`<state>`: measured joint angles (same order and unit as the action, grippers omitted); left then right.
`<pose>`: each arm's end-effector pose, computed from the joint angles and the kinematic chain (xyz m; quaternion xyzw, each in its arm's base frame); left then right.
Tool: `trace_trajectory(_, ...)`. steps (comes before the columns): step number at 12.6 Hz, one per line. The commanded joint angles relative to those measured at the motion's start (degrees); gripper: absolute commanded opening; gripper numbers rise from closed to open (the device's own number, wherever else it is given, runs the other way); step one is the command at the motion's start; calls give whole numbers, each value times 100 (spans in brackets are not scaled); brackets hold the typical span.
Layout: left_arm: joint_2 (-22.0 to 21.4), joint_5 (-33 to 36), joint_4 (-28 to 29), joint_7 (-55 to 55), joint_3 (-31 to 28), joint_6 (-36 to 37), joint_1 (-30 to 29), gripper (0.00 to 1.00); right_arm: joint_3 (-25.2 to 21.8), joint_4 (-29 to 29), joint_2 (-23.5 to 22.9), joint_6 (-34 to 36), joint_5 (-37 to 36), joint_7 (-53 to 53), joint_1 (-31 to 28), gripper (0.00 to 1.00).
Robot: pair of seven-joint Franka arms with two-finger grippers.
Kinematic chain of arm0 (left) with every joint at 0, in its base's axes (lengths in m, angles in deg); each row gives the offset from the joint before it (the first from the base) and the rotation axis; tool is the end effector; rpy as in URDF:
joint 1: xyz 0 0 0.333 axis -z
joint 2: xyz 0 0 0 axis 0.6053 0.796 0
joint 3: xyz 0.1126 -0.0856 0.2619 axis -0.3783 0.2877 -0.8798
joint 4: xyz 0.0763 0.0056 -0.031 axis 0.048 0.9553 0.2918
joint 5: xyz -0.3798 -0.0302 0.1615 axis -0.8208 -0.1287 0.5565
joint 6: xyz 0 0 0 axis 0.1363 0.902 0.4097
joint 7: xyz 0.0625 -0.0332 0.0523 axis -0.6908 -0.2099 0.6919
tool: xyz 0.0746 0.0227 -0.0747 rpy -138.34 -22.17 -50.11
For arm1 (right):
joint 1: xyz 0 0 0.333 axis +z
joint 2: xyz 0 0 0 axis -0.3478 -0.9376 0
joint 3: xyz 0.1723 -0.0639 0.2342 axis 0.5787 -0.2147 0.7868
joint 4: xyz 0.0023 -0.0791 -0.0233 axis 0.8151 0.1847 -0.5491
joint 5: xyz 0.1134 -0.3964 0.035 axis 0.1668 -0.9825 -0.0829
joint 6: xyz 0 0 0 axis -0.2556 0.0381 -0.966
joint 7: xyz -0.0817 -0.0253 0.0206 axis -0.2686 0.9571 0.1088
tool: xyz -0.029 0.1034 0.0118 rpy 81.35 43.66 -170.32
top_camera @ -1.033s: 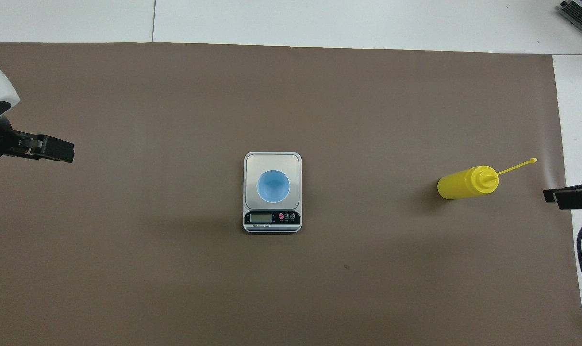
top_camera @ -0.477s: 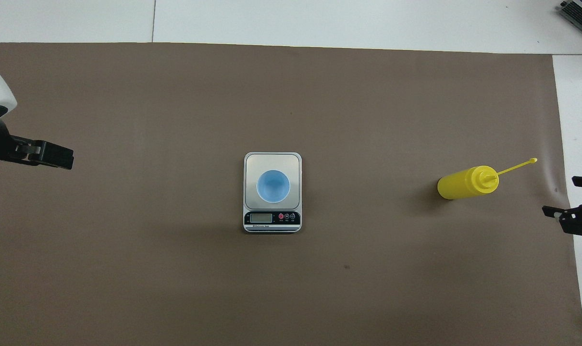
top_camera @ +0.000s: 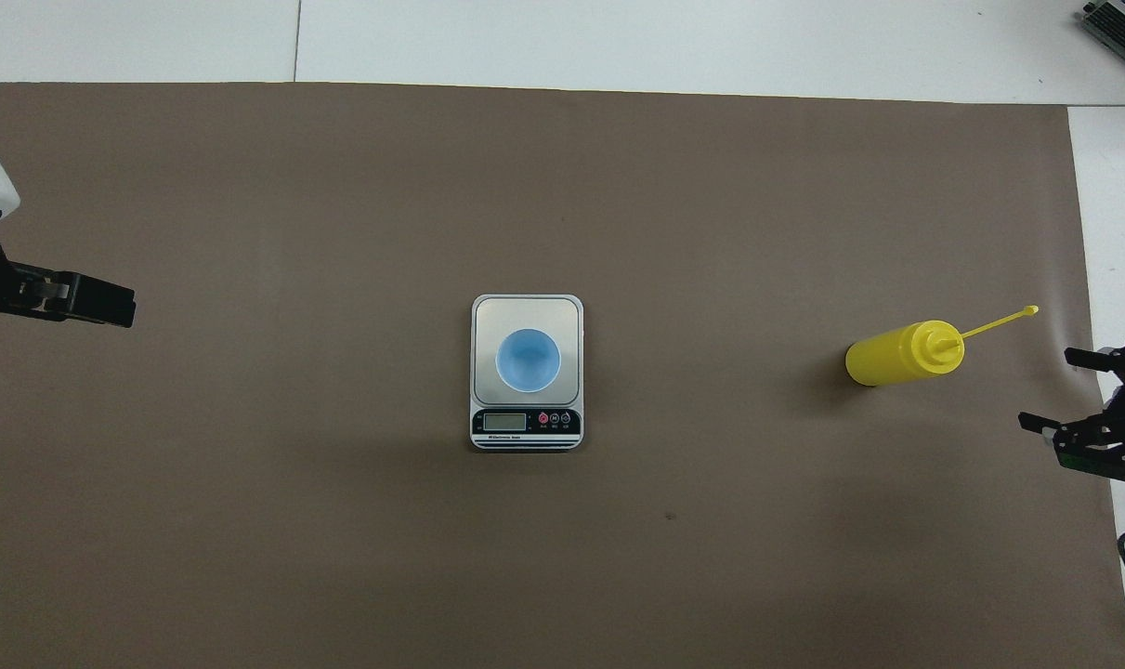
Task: Pour seasoning into cup on scale with both arms
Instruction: 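Open the right gripper and move it toward the yellow bottle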
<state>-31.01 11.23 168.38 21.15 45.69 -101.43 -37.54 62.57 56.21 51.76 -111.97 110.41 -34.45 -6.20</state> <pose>0.5578 -0.0712 0.6232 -0.9957 0.0893 -0.0135 0.0223 0.4606 -0.1944 0.4227 -0.8789 -0.3717 -0.2557 0.1547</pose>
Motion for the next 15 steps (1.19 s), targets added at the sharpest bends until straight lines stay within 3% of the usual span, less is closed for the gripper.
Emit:
trace_trajectory(1, -124, -84, 90, -65, -18, 48, 12, 100, 44, 306, 32, -101, 508, -529, -87, 100)
trace_trajectory(6, -124, -84, 90, -65, 87, 92, -101, 100, 44, 377, -398, -66, 975, -1820, -333, 100)
trace_trajectory(10, -298, -154, 387, -22, 219, 75, -366, 100, 52, 386, -705, 30, 1387, -2365, -342, 100)
trace_trajectory(15, -247, -532, 344, -66, 193, -75, -507, 100, 53, 561, -1022, 136, 2108, -2982, -316, 100)
